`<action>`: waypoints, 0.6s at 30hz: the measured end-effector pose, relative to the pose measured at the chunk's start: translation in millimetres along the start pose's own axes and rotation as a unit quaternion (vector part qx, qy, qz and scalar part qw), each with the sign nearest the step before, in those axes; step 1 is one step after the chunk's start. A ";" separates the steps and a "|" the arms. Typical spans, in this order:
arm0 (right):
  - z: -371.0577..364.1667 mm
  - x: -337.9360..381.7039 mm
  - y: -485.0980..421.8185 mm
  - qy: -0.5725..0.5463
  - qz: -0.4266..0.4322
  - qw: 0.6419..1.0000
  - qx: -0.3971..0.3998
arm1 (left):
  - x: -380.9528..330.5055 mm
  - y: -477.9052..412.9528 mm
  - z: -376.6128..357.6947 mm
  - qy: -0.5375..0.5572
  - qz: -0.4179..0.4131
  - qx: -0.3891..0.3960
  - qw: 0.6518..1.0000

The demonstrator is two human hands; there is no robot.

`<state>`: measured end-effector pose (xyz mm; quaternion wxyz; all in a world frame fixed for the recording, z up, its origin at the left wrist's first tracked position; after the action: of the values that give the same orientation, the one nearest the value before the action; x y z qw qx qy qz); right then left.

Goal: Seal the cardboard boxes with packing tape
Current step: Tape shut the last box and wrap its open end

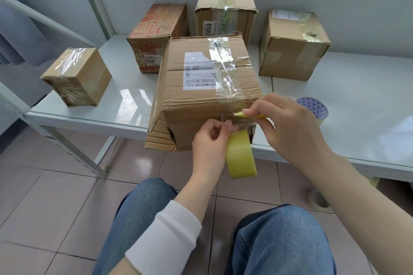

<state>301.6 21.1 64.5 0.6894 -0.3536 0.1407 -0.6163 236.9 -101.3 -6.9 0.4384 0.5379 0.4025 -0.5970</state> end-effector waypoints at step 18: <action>6.5 -11.2 4.7 0.007 -0.005 1.000 0.018 | 2.0 -1.2 0.2 0.004 -0.014 0.011 1.000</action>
<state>307.0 33.8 63.3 0.6915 -0.3376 0.1324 -0.6248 235.7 -101.4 -8.8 0.4223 0.5390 0.4051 -0.6058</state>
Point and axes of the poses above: each hand's wrist, its own y-axis away from the middle knuckle, its own z-axis out of the back of the hand, x = y × z, the point moved 3 cm from there along -y, towards the middle knuckle, and after that the axes turned 5 degrees about -y, right-handed, at the moved point
